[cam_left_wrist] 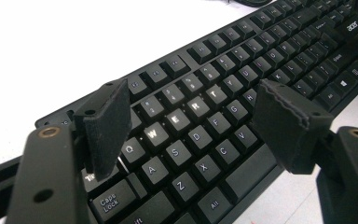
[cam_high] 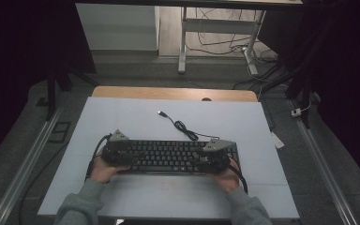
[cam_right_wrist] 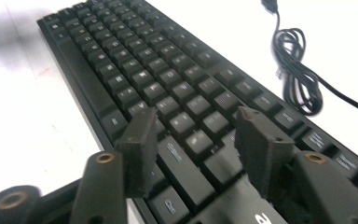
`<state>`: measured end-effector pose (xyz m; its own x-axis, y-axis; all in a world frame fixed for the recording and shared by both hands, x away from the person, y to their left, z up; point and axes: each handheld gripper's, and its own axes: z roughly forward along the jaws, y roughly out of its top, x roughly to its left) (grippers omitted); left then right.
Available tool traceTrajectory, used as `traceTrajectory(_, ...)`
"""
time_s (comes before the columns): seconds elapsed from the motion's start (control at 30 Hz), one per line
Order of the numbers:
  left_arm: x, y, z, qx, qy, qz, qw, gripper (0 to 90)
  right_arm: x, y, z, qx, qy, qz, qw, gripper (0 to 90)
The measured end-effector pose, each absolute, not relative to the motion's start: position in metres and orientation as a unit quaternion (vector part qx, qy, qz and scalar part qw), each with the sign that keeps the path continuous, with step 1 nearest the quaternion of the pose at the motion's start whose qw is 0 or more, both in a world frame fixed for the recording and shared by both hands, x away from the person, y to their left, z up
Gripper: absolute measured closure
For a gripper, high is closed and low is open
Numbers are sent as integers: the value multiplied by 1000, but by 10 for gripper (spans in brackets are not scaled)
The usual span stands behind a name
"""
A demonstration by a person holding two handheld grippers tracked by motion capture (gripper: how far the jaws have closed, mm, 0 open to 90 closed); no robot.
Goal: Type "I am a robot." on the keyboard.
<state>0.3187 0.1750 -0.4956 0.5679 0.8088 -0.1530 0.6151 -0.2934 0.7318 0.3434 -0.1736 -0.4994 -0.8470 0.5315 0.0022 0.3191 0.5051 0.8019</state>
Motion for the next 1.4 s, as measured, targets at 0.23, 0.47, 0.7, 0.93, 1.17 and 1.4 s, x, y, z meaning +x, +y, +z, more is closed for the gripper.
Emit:
traceTrajectory(0.23,319,175,-496,794,449,122,392,263,348,-162,-499,242,860,438,102,740)
traceTrajectory(0.47,319,174,-496,796,447,120,391,254,354,-147,-501,241,861,438,92,895)
traceTrajectory(0.7,319,173,-497,797,446,119,389,249,361,-130,-505,244,863,434,91,896)
traceTrajectory(0.93,318,174,-496,797,447,120,388,246,366,-114,-510,241,870,419,95,895)
traceTrajectory(1.17,318,174,-497,797,448,120,387,244,371,-105,-514,247,869,417,99,895)
traceTrajectory(1.4,317,174,-497,798,447,120,385,243,372,-102,-514,247,870,414,106,895)
